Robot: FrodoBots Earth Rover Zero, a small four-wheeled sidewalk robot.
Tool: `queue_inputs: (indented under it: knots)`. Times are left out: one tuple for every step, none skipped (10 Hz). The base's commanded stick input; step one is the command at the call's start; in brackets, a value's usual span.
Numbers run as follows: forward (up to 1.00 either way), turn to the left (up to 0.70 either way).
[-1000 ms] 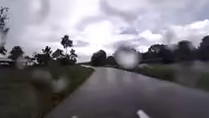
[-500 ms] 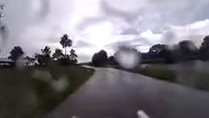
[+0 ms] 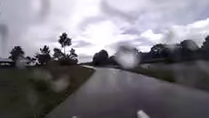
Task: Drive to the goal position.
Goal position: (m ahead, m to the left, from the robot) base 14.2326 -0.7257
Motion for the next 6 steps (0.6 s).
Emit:
queue_inputs:
  knots:
    - [0.85, 0.00]
    - [0.85, 0.00]
    - [0.85, 0.00]
    - [0.85, 0.00]
    - [0.85, 0.00]
    - [0.85, 0.00]
